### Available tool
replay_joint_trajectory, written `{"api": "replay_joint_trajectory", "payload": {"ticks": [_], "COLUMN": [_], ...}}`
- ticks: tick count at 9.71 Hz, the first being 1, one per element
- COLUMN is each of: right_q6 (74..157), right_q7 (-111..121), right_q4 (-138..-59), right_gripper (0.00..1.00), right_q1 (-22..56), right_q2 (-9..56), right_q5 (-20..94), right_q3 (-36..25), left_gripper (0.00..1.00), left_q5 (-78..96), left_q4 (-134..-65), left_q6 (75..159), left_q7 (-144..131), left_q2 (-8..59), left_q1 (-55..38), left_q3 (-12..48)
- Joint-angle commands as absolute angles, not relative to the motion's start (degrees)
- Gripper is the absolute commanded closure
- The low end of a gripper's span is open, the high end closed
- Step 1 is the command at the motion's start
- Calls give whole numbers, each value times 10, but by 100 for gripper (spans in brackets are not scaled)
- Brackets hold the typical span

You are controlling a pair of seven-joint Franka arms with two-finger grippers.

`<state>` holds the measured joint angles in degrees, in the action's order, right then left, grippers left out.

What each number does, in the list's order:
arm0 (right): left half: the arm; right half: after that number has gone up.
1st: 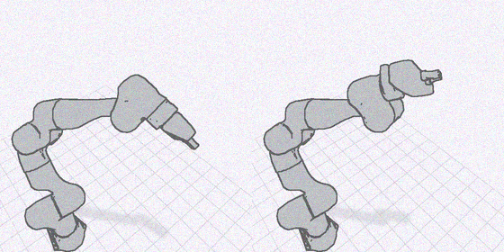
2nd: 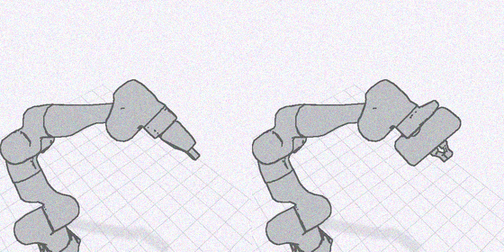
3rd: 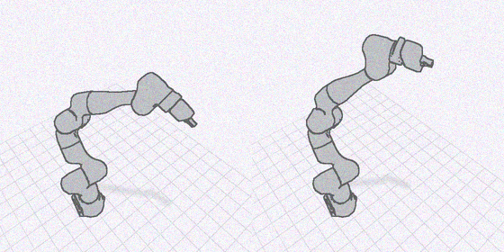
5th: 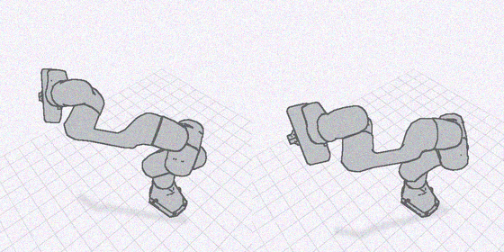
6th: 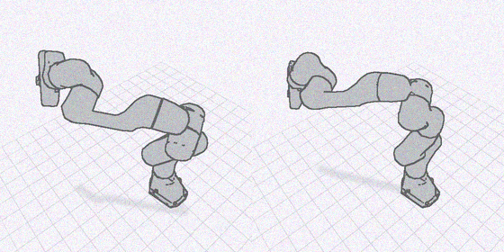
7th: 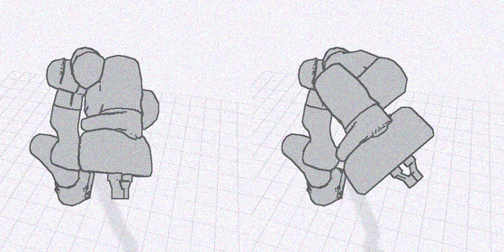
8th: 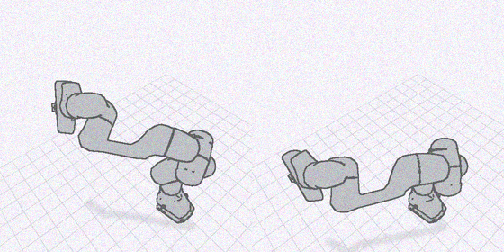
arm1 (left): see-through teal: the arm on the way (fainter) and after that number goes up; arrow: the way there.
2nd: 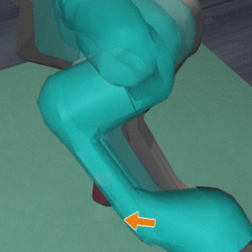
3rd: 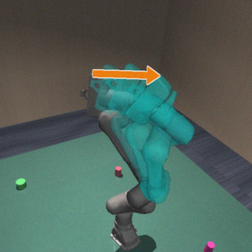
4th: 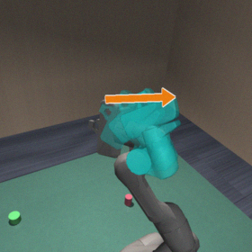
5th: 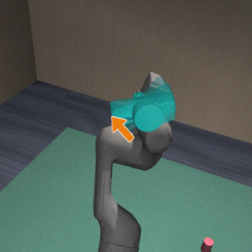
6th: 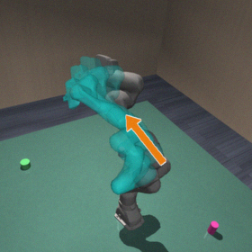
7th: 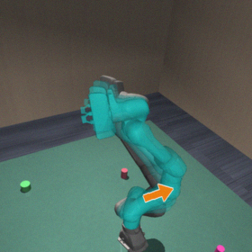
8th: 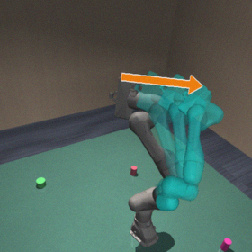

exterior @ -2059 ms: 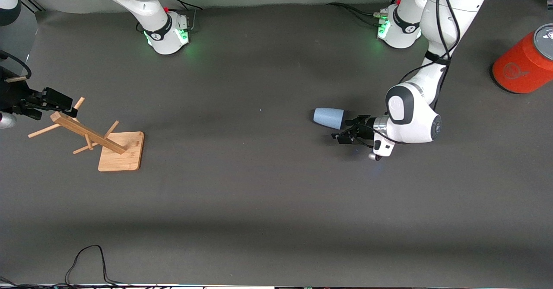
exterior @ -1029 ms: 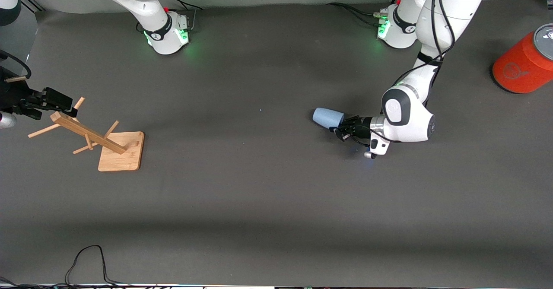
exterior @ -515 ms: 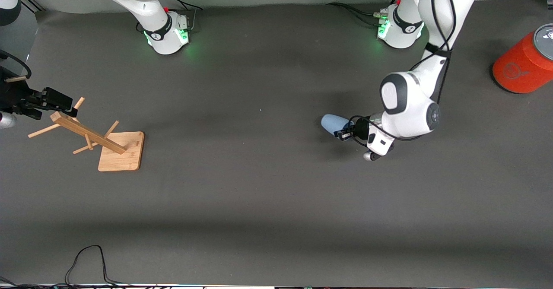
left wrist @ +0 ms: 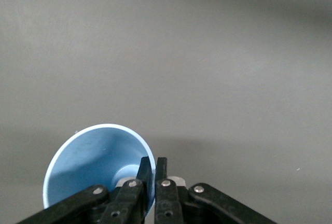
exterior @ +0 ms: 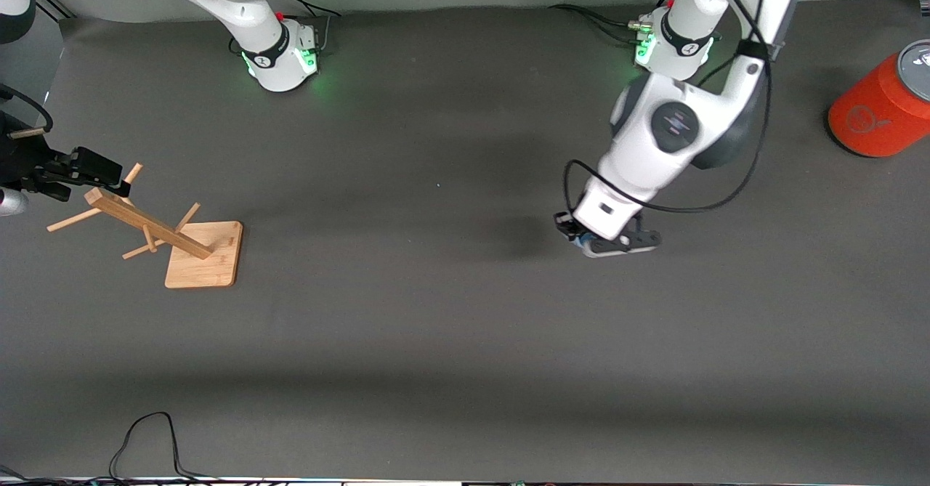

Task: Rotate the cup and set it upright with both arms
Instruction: 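Lower the cup upright onto the table with the left gripper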

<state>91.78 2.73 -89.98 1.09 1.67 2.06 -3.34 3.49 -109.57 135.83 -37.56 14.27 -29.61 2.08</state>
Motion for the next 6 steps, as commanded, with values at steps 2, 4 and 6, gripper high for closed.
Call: {"api": "replay_joint_trajectory", "payload": {"ticks": [2,4,6], "right_q6": [913,913,913], "right_q7": [30,30,30], "right_q4": [-899,-899,-899], "right_gripper": [0,0,0], "right_q1": [17,17,17], "right_q2": [13,13,13], "right_q5": [13,13,13], "right_q3": [-38,-38,-38], "left_gripper": [100,100,100], "left_q5": [-106,-173,-181], "left_q4": [-985,-856,-790], "left_q6": [1305,1222,1222], "left_q7": [-515,-605,-656], "left_q2": [200,293,372], "left_q1": [-371,-423,-457], "left_q3": [14,14,11]}}
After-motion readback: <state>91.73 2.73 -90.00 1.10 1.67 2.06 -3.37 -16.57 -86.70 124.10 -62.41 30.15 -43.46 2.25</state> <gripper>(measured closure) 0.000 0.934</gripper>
